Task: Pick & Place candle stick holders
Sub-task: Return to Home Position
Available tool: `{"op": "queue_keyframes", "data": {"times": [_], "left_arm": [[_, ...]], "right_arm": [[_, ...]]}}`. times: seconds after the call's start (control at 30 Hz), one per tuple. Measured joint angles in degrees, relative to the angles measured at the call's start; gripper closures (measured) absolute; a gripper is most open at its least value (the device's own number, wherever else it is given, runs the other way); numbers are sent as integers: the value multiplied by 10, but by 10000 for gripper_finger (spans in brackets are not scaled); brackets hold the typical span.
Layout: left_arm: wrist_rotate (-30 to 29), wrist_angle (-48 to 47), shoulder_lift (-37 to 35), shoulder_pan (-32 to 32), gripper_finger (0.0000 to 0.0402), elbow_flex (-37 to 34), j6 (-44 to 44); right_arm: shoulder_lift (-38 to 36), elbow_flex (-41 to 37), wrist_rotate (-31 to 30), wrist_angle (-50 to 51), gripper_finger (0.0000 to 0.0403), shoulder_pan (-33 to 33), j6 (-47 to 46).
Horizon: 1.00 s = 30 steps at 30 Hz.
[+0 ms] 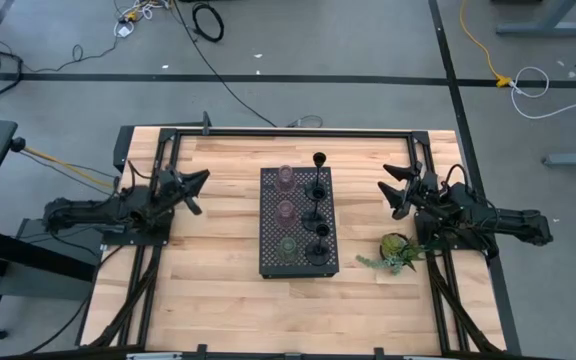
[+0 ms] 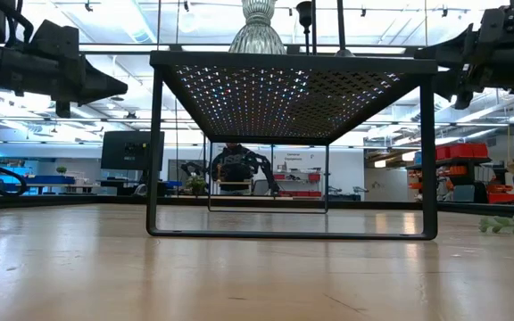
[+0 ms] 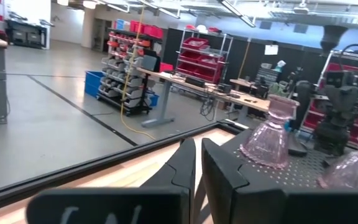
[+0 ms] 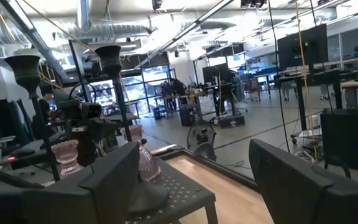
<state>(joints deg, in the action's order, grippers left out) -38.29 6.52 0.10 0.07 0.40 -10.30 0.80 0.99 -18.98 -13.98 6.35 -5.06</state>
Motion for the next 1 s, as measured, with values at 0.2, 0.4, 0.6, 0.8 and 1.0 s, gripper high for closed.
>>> {"op": "queue_keyframes", "data": {"times": [0.2, 0.4, 0.6, 0.8, 1.0], "left_arm": [[0, 1, 2, 18, 374, 0, 0], [0, 1, 2, 21, 374, 0, 0], [1, 1, 1, 6, 374, 0, 0], [8, -10, 0, 27, 374, 0, -16], [213, -26, 0, 22, 374, 1, -35]], "right_arm": [[0, 0, 125, 69, 104, -1, 39], [11, -1, 249, 118, 104, -1, 91], [11, -1, 240, 116, 104, -1, 78], [11, -1, 240, 115, 104, -1, 70], [11, -1, 240, 115, 104, -1, 71]]}}
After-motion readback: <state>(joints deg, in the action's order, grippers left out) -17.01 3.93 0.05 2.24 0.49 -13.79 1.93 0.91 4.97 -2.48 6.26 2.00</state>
